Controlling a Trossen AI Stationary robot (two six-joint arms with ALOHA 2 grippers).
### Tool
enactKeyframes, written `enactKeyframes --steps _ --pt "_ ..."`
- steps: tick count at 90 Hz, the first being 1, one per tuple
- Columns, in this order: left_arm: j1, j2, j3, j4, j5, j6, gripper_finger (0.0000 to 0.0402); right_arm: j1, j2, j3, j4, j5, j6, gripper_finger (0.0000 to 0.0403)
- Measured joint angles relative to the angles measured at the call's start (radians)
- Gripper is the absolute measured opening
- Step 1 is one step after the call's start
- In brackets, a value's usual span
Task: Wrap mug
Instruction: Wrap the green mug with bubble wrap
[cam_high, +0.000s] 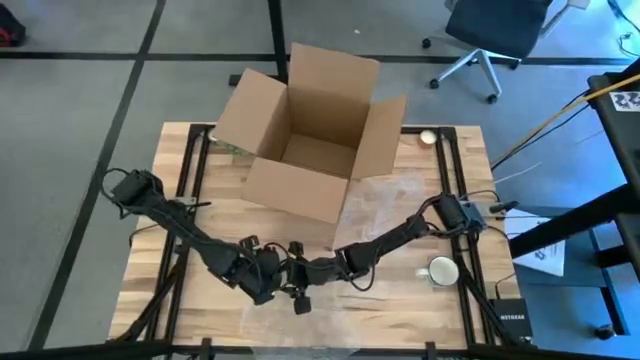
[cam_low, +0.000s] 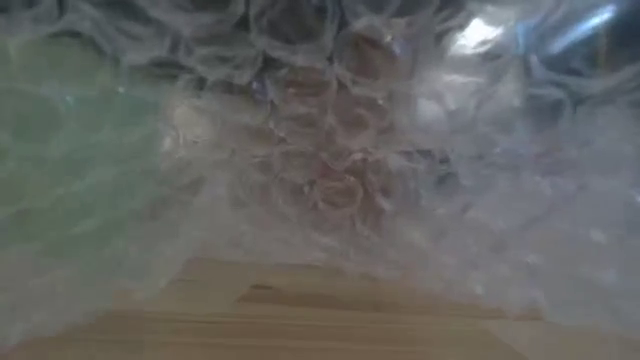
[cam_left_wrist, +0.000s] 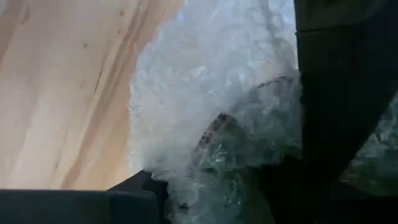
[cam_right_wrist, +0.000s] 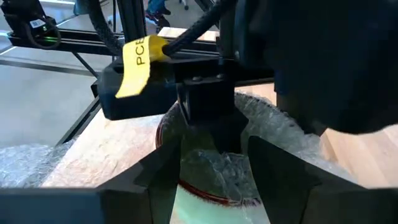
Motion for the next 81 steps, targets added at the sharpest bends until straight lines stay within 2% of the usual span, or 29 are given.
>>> enactKeyframes --steps 48,65,81 --pt "0.005 -0.169 0.091 -0.151 -0.001 -0.018 0.017 -0.001 0.0 0.0 -0.003 0.003 0.0 0.0175" --pt "-0.005 -0.192 0.132 -0.246 -0.016 -0.046 0.017 -0.002 0.0 0.0 -0.003 0.005 0.0 0.0175" --pt "-0.03 -0.188 0.121 -0.248 -0.057 -0.067 0.017 -0.001 0.0 0.0 -0.003 0.005 0.0 0.0175"
